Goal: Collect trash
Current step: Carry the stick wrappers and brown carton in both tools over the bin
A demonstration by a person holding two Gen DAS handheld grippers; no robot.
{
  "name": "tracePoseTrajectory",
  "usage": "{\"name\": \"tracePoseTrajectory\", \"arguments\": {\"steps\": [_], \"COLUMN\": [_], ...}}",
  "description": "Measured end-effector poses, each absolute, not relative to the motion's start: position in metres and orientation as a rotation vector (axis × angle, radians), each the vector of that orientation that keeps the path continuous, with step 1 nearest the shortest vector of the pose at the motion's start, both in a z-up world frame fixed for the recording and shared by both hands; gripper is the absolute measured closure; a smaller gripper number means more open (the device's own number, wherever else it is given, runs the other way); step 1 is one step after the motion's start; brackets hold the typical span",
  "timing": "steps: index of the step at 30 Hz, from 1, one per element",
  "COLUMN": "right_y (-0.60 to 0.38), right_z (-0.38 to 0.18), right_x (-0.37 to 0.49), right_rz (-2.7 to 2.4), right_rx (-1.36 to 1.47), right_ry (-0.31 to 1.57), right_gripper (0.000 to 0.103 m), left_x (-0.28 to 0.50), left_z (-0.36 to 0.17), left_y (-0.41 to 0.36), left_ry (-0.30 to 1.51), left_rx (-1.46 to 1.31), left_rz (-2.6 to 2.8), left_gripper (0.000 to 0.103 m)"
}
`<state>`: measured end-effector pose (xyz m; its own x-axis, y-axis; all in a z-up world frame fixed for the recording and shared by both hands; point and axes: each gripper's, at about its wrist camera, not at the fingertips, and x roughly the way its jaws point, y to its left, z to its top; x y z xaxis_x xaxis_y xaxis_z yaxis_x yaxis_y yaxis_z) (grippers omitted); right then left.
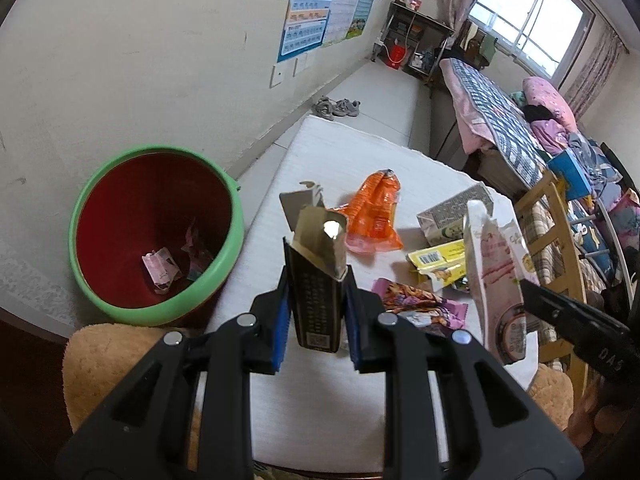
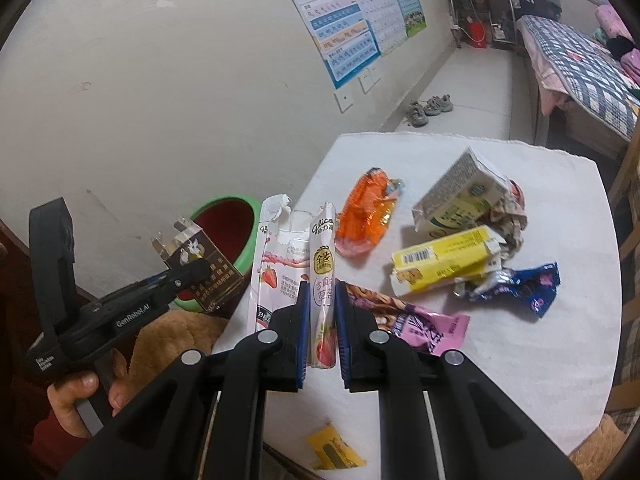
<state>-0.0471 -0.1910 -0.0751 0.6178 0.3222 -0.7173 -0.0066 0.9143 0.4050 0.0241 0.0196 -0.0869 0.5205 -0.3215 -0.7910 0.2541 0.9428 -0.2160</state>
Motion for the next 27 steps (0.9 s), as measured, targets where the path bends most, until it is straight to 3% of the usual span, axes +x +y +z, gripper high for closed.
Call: {"name": "tracePoseTrajectory", "arguments": {"steps": [27], "right_y": [-0.11], "right_z": [-0.069], "right_x": [0.016], "right_rz": [0.358], "right_rx": [0.288], "right_ry": [0.899], "right_gripper": [0.09], "left_x": [0.046], "left_z": [-0.102], "left_y": [0.094], "left_ry": [0.961], "left_rx": [-0.131], "left_rz": [-0.153], "left_gripper": [0.08]}}
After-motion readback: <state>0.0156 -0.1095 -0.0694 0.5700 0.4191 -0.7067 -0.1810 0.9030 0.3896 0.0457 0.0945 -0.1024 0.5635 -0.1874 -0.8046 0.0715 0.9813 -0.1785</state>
